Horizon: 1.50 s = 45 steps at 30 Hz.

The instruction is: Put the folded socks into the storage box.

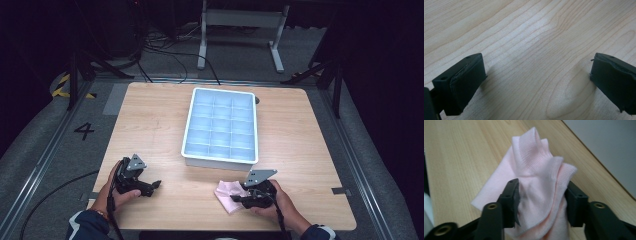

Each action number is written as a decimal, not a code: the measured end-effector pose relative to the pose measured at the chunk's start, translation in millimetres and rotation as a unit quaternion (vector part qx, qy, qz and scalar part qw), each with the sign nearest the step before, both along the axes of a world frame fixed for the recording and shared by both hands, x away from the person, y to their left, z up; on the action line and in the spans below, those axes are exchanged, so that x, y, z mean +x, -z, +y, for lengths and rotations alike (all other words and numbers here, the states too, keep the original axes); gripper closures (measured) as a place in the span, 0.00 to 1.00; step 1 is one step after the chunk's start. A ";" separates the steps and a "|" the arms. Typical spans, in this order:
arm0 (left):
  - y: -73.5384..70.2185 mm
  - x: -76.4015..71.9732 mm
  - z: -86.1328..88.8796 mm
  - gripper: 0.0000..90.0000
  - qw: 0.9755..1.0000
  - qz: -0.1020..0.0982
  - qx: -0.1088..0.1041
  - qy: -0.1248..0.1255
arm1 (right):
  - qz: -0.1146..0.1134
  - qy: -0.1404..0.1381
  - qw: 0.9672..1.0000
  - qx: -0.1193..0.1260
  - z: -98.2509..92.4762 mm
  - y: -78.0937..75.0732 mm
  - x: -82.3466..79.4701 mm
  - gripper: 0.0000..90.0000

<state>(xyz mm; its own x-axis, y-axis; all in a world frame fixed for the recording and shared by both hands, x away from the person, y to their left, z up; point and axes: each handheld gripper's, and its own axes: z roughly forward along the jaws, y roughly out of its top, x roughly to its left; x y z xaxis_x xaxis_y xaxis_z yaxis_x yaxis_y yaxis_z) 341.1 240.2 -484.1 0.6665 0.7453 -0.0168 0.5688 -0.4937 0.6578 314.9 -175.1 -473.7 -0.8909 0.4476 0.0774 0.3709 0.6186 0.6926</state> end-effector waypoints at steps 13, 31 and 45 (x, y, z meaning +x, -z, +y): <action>-0.1 0.0 0.0 0.00 1.000 0.000 0.000 0.000 | -0.017 -0.012 1.000 -0.001 1.1 -1.5 -5.5 0.80; 0.0 0.0 0.0 0.00 1.000 0.000 0.000 0.000 | -0.039 -0.009 0.999 0.021 -12.7 -17.3 -7.1 0.81; -0.1 0.0 0.0 0.00 1.000 0.000 0.000 0.000 | -0.055 -0.007 0.998 0.040 -25.4 -29.7 -10.3 0.81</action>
<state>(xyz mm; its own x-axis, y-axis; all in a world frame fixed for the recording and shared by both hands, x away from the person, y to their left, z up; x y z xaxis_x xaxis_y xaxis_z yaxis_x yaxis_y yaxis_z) 341.2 240.2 -484.0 0.6663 0.7454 -0.0175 0.5693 -0.4934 0.6576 304.5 -200.5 -444.0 -0.9022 0.4312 0.0134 0.2811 0.5640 0.7765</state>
